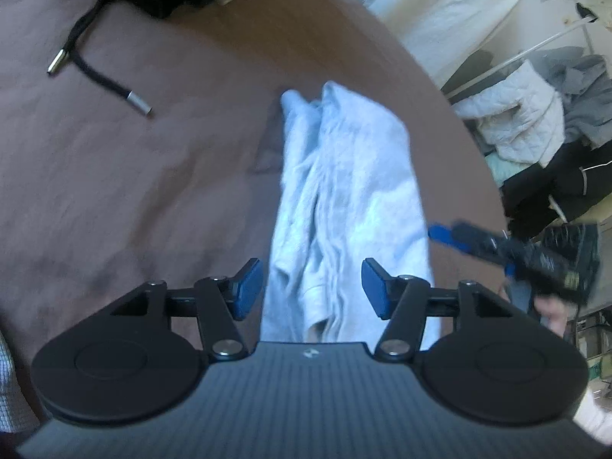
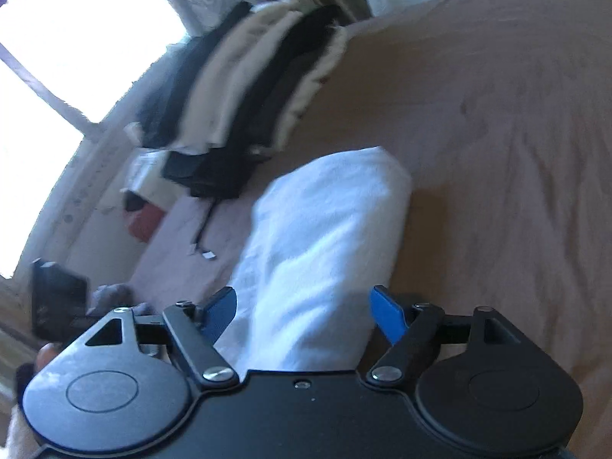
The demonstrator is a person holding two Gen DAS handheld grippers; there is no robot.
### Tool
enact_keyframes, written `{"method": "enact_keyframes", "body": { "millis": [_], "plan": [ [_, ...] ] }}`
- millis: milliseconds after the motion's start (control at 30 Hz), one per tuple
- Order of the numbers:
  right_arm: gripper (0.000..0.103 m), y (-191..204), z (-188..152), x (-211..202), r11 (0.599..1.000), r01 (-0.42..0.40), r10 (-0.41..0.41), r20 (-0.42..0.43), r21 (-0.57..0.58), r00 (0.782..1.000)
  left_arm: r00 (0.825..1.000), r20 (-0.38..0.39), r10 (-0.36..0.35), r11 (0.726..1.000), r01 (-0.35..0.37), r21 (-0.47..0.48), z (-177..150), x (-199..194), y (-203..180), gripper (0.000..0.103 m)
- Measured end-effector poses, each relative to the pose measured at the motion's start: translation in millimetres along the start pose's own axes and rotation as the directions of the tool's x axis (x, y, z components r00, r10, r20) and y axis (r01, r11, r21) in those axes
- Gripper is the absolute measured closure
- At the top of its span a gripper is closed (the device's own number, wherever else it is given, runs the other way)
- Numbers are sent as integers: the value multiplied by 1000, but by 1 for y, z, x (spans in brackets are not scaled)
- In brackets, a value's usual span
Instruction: Fold clothes
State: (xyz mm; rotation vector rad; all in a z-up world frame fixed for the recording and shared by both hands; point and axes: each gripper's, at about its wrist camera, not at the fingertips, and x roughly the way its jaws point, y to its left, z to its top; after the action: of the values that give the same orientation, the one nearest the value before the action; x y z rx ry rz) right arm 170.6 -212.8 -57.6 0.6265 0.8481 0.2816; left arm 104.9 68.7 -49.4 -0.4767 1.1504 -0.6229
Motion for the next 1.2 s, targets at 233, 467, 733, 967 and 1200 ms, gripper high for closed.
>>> {"method": "enact_keyframes", "body": {
  "millis": [233,467,733,967,1200],
  "plan": [
    [21,-52,5,49,985,-90,88,20,146,996,996,-63,60,998,-61,-14,-19,34,0,14],
    [65,-5,6,37,989,14,0,98,-147,995,989,101,107,970,-126,209,-36,43,-42,84],
    [72,102,34,-18,856,109,-16,185,-505,983,936,331,123,932,-224,286,-29,-11,-73,85],
    [73,192,101,-30,765,90,-12,126,-638,992,863,503,47,947,-199,252,-10,-78,-77,85],
    [74,276,216,-8,801,-32,173,180,-598,968,767,628,130,907,-348,237,126,-168,-93,84]
  ]
}}
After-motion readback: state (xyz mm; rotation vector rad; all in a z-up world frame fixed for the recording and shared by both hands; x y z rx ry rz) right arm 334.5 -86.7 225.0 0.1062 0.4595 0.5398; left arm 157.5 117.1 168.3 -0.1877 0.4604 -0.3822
